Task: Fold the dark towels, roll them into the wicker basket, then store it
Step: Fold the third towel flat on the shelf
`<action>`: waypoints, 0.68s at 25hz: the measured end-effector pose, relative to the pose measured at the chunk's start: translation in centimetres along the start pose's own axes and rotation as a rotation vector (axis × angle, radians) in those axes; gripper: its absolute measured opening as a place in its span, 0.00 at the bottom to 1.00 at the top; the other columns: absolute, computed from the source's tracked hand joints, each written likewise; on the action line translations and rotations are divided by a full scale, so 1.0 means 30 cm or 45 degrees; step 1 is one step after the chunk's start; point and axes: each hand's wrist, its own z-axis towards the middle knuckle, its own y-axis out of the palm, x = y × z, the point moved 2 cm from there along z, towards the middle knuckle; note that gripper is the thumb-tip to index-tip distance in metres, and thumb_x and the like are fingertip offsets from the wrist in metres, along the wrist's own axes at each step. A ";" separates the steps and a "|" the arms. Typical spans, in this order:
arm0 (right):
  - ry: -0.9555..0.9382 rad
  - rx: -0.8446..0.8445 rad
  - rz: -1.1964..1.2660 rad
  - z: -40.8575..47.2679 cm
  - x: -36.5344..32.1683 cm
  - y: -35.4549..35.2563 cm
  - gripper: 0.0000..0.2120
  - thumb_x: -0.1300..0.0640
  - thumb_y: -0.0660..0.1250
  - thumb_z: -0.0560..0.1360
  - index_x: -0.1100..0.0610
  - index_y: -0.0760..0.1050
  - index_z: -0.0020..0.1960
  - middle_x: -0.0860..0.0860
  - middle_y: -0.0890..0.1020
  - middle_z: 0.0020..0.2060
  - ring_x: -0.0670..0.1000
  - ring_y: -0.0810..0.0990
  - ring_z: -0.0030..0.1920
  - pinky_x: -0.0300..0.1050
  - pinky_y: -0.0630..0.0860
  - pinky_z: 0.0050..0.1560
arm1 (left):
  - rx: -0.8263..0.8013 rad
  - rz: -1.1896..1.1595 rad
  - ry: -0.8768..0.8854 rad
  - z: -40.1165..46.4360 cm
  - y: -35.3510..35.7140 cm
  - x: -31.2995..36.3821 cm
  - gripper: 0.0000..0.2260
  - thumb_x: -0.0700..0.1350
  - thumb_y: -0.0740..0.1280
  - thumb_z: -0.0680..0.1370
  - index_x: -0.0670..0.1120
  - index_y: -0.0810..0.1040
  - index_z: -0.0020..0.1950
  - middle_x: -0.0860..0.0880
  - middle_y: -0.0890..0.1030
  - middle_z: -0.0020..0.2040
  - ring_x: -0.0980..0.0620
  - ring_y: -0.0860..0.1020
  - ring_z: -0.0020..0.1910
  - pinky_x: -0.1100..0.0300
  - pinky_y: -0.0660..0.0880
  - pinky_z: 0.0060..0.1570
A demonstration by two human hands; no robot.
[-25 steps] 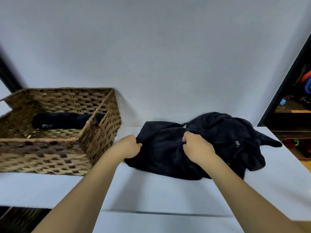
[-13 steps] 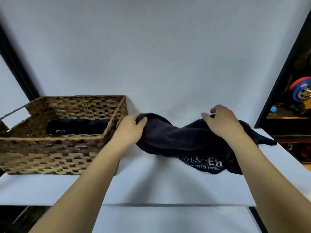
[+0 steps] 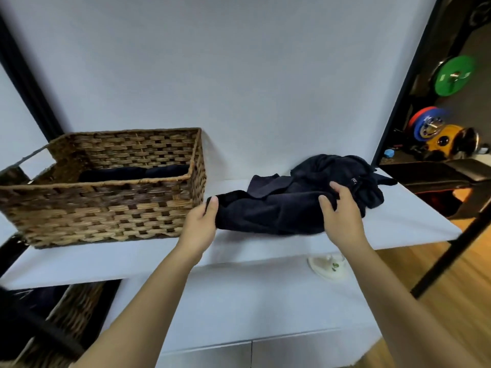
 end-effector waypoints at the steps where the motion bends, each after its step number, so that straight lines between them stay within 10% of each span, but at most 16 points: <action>1: 0.102 -0.037 -0.089 -0.053 0.043 0.000 0.20 0.53 0.62 0.83 0.57 0.69 0.73 0.49 0.79 0.60 0.53 0.76 0.62 0.46 0.71 0.61 | -0.036 0.116 -0.016 -0.035 -0.003 -0.038 0.21 0.60 0.59 0.83 0.45 0.80 0.44 0.52 0.82 0.44 0.51 0.80 0.47 0.53 0.76 0.51; 5: 0.267 -0.176 -0.374 -0.194 0.176 -0.028 0.13 0.52 0.64 0.82 0.60 0.78 0.45 0.53 0.80 0.36 0.54 0.77 0.37 0.48 0.72 0.37 | -0.073 0.477 -0.011 -0.178 -0.022 -0.093 0.22 0.56 0.60 0.84 0.45 0.71 0.35 0.51 0.73 0.33 0.50 0.72 0.35 0.55 0.68 0.37; 11: 0.444 -0.469 -0.198 -0.359 0.237 0.009 0.16 0.52 0.70 0.79 0.65 0.77 0.42 0.55 0.78 0.37 0.52 0.76 0.36 0.47 0.75 0.36 | 0.077 0.711 0.053 -0.327 -0.130 -0.137 0.22 0.55 0.61 0.83 0.43 0.70 0.35 0.50 0.74 0.31 0.51 0.71 0.31 0.57 0.64 0.31; 17: 0.633 -1.239 -0.480 -0.572 0.275 0.155 0.19 0.52 0.72 0.77 0.57 0.67 0.35 0.48 0.73 0.27 0.48 0.73 0.29 0.38 0.67 0.32 | -0.244 1.110 -0.634 -0.496 -0.351 -0.446 0.22 0.57 0.64 0.82 0.44 0.68 0.35 0.49 0.72 0.31 0.51 0.70 0.29 0.58 0.65 0.30</action>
